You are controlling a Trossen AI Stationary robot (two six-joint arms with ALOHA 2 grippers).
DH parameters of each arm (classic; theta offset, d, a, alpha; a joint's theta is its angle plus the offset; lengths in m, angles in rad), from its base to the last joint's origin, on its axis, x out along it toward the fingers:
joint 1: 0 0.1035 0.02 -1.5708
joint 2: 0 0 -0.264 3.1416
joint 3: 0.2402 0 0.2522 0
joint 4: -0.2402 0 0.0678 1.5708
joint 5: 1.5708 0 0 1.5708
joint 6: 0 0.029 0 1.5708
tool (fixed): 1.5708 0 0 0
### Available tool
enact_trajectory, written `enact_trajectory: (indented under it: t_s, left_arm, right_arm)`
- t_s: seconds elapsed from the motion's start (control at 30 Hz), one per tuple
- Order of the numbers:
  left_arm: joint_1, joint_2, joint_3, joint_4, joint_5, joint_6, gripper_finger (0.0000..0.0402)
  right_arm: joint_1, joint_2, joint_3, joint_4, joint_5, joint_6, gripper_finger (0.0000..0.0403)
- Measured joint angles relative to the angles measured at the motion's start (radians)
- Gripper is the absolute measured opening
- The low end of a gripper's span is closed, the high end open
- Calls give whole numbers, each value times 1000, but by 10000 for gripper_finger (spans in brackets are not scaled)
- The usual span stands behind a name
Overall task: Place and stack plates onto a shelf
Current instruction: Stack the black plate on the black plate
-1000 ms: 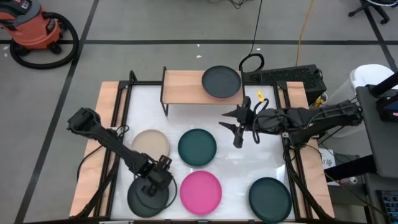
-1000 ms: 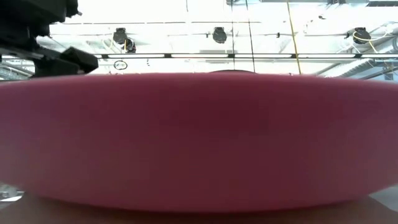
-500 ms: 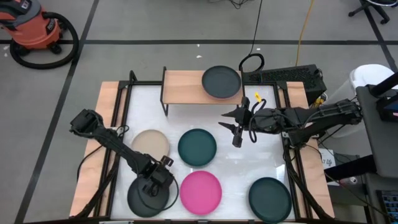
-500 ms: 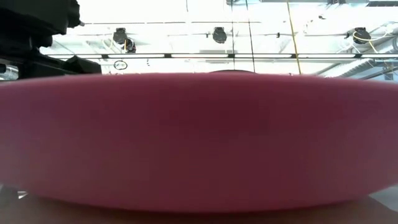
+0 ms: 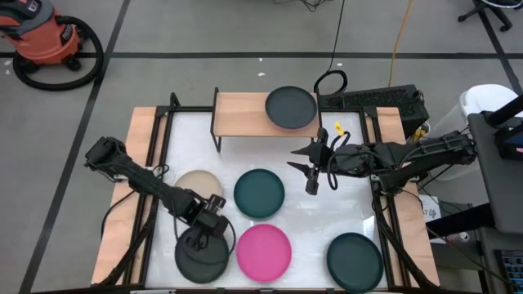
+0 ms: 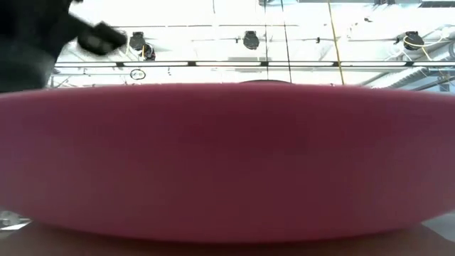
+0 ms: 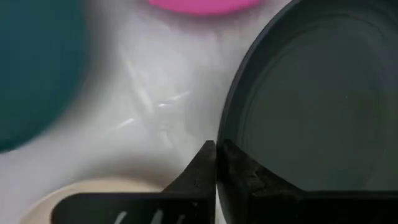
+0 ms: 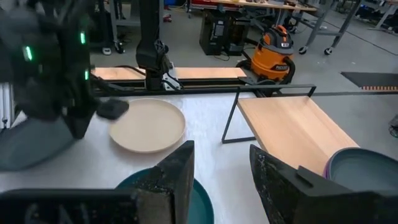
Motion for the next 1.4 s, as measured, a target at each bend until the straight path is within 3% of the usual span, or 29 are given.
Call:
enact_trajectory:
  t_s: [0.13, 0.3, 0.47, 0.6, 0.7, 0.87, 1.03, 1.27, 1.4]
  left_arm:
    - [27, -93, 137, -134, -107, 39, 9]
    - [135, -220, 276, -131, -207, 129, 9]
    - [313, -317, 324, 54, -315, 183, 9]
    - [505, -335, 324, 219, -321, 186, 9]
    - [662, -304, 324, 330, -248, 125, 9]
    - [878, -197, 323, 453, 15, 20, 9]
    - [1034, -66, 323, 538, 132, -40, 9]
    - [1168, 100, 323, 732, 282, -179, 9]
    - [1202, 162, 323, 837, 308, -284, 9]
  right_arm:
    - [0, 0, 0, -17, 0, 0, 139]
    - [0, 0, 0, -68, 0, 8, 139]
    - [34, -1, -38, -102, 1, 73, 139]
    - [67, -1, -125, -80, 1, 91, 139]
    - [89, 0, -215, 0, 0, 109, 139]
    - [135, 0, -400, 297, 1, 120, 139]
    - [198, -2, -574, 617, -4, 32, 139]
    - [218, -50, -611, 655, -1, -3, 139]
    - [218, -75, -611, 655, -1, -31, 139]
